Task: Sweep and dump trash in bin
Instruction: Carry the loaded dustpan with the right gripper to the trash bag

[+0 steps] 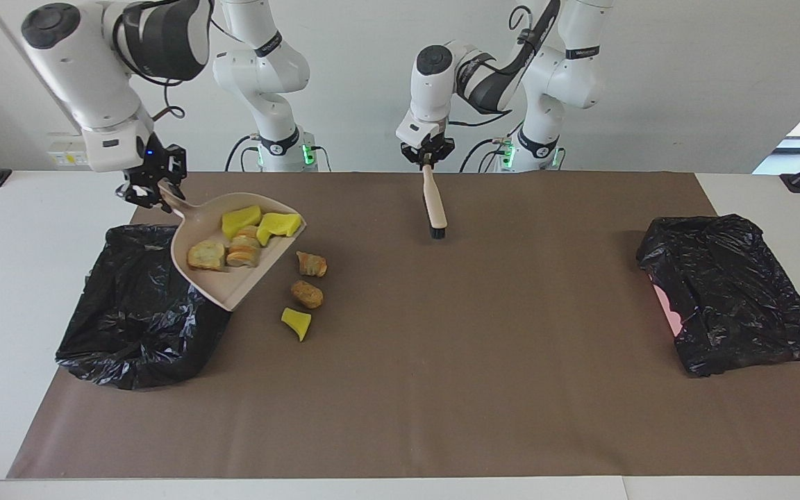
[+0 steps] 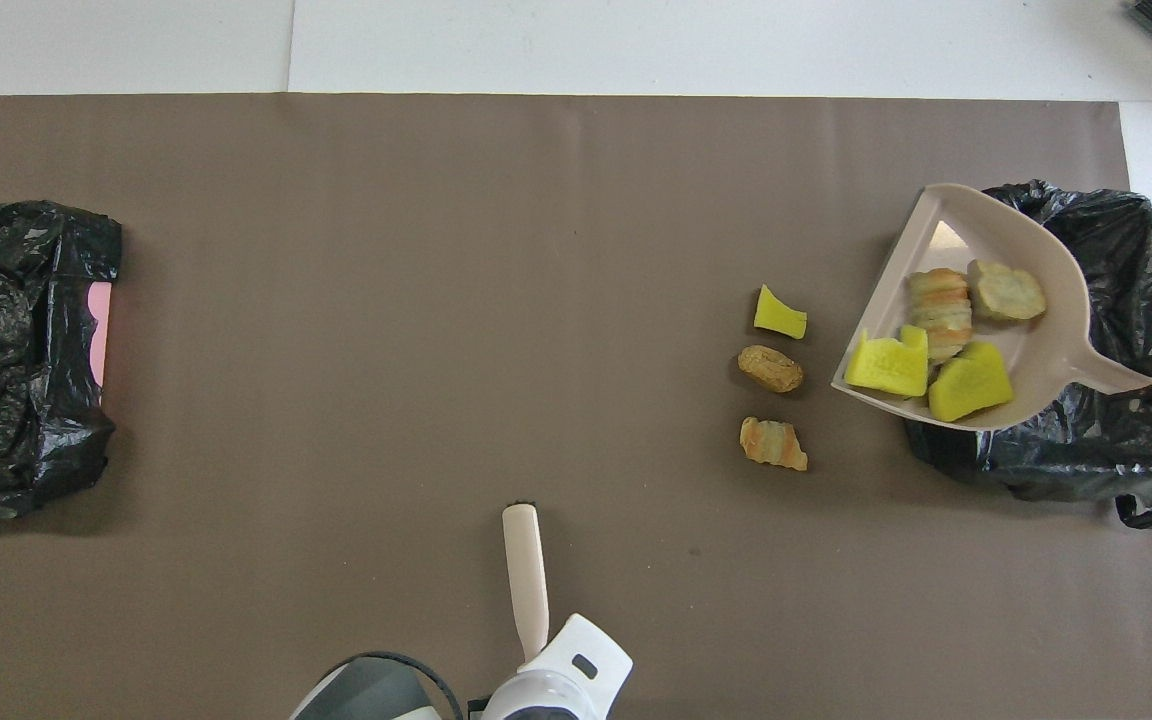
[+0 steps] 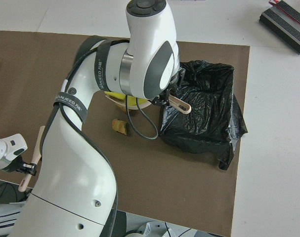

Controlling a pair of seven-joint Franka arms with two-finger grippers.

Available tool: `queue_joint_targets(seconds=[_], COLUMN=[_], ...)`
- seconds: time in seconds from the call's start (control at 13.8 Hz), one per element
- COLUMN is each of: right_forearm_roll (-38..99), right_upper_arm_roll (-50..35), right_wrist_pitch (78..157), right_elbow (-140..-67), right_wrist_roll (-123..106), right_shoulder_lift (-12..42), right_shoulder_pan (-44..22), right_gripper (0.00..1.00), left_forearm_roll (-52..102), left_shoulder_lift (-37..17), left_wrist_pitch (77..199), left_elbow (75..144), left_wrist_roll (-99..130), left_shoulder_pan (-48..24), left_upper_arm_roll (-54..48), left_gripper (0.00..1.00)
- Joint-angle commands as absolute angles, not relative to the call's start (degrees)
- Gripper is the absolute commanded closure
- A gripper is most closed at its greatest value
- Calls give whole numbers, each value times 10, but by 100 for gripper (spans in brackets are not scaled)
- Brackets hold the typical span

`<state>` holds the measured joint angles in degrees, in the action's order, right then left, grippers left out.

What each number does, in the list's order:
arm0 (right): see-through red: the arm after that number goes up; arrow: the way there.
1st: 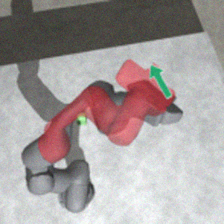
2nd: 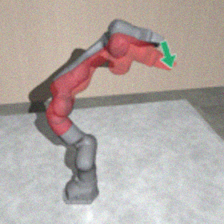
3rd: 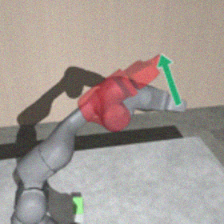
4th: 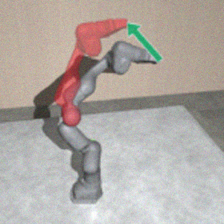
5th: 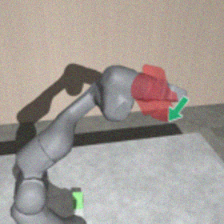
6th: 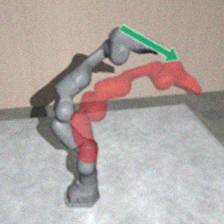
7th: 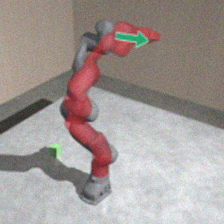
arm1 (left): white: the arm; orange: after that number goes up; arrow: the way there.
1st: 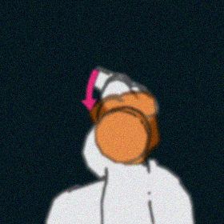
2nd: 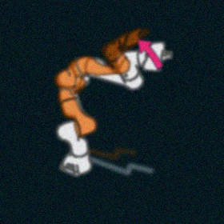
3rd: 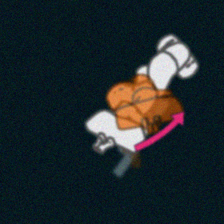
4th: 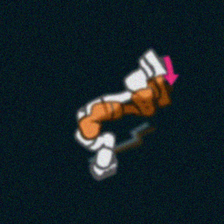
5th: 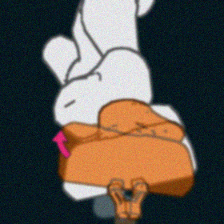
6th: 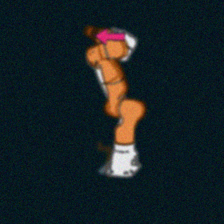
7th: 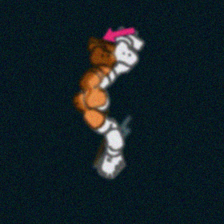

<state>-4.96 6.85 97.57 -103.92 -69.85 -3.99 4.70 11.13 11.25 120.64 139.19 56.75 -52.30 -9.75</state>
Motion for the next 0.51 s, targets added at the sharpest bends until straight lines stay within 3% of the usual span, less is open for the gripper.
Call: queue_joint_targets(seconds=[0.0, 0.22, 0.43], right_forearm_roll=[-120, -145, -233], right_upper_arm_roll=[64, 67, 66], right_wrist_pitch=[990, 1018, 1080], right_elbow=[-1010, -953, -962], right_wrist_roll=[-758, -856, -890], right_shoulder_lift=[-11, 54, 55], right_shoulder_pan=[102, 151, 139], right_gripper=[100, 100, 100], left_forearm_roll=[108, 109, 109], left_shoulder_lift=[133, 128, 109], left_wrist_pitch=[1225, 1261, 1288], left_elbow=[1417, 1427, 1427], left_wrist_roll=[606, 620, 619], left_shoulder_pan=[-557, -580, -579], left_upper_arm_roll=[-89, -91, -91], left_gripper=[100, 100, 100])
